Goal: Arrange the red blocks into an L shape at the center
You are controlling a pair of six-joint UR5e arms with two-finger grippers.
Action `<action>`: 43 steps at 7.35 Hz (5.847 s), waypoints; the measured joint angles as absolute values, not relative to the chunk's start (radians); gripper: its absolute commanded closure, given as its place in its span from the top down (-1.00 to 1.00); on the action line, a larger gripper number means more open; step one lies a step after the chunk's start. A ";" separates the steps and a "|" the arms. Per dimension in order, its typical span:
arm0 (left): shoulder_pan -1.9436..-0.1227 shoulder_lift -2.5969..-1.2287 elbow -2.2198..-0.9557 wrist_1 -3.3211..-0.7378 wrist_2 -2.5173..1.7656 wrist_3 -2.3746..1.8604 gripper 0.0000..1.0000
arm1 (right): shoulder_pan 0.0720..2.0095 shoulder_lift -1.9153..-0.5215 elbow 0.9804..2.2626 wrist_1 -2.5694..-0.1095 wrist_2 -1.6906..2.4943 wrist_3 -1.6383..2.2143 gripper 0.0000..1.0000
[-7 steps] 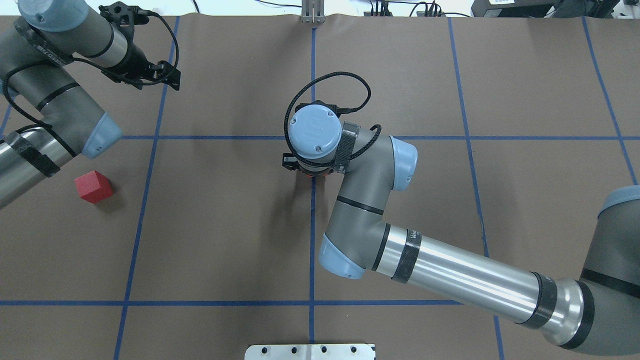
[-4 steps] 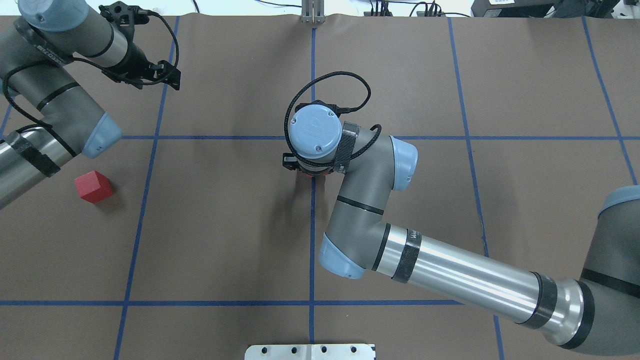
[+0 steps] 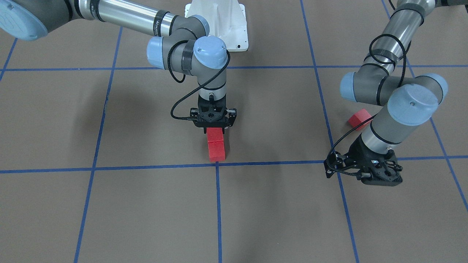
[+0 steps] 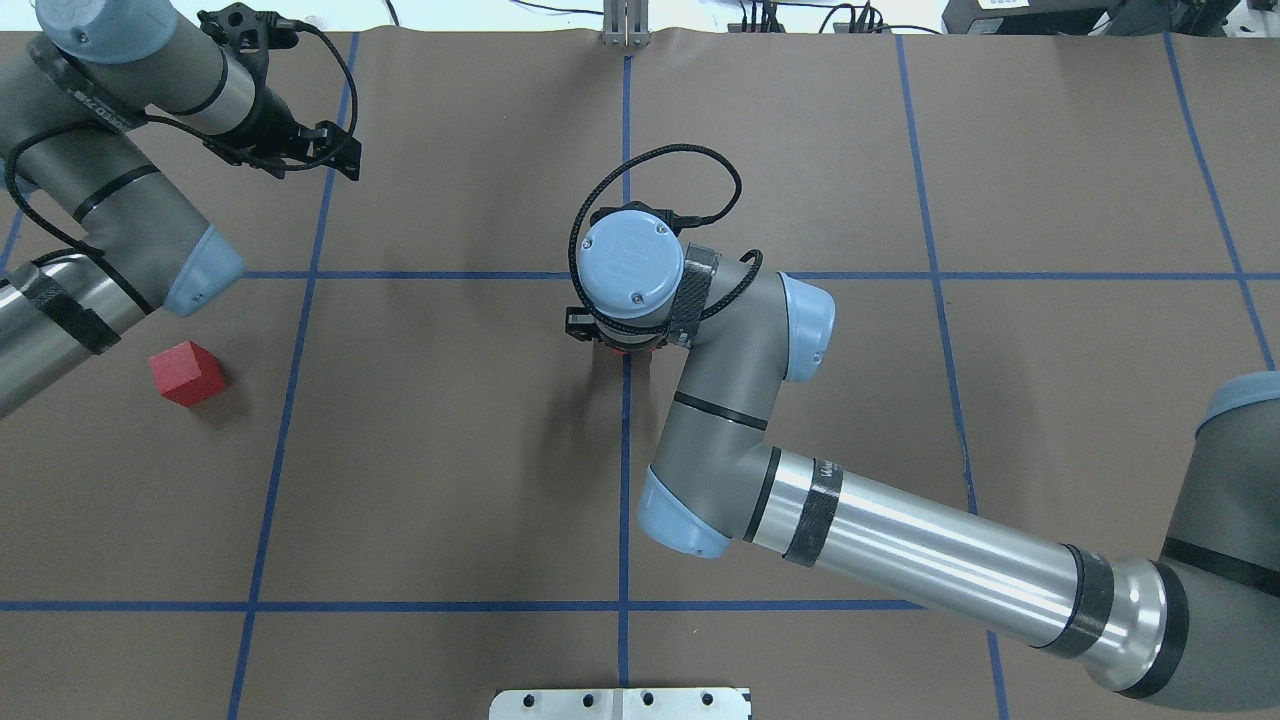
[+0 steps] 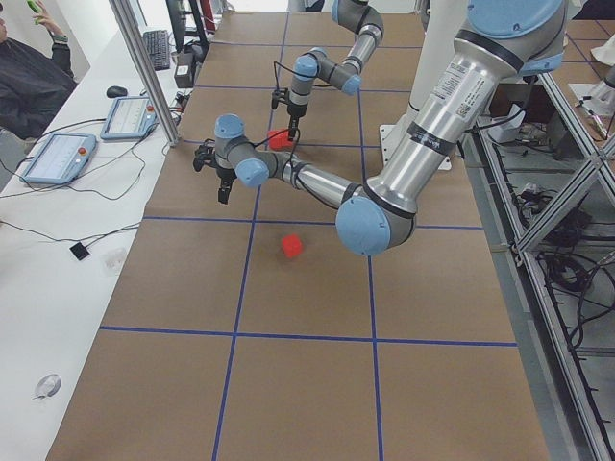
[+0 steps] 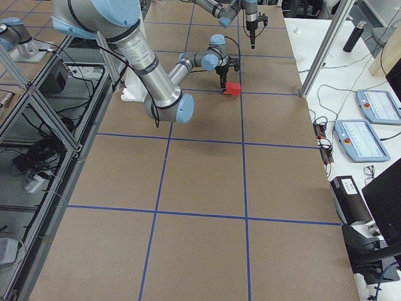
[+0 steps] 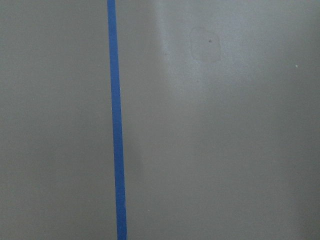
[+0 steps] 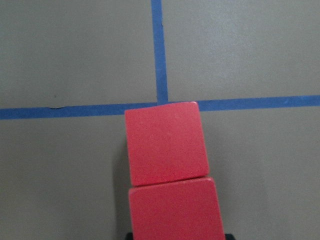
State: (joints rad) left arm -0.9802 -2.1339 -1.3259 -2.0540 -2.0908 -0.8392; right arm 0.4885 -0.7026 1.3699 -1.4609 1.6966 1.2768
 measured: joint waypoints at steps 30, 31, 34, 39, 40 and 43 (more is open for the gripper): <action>-1.003 -1.535 -1.817 -2.048 -2.020 -1.192 0.99 | 0.806 -0.834 1.496 -1.504 1.948 1.020 0.98; -0.967 -1.544 -1.814 -2.047 -1.983 -1.286 1.00 | 0.806 -0.834 1.496 -1.503 1.947 1.018 0.98; -0.864 -1.570 -1.798 -2.042 -1.887 -1.428 1.00 | 0.808 -0.836 1.496 -1.503 1.941 1.017 0.98; -0.804 -1.588 -1.769 -2.042 -1.849 -1.470 0.99 | 0.808 -0.840 1.496 -1.502 1.939 1.017 0.98; -0.797 -1.591 -1.766 -2.041 -1.849 -1.471 1.00 | 0.808 -0.841 1.496 -1.502 1.939 1.017 0.98; -0.784 -1.620 -1.724 -2.040 -1.847 -1.471 0.99 | 0.808 -0.841 1.497 -1.502 1.939 1.018 0.98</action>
State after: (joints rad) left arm -0.7840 -1.6202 -1.7236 -2.0402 -1.8474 -1.4708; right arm 0.8084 -0.8408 1.4969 -1.5018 1.9389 1.0184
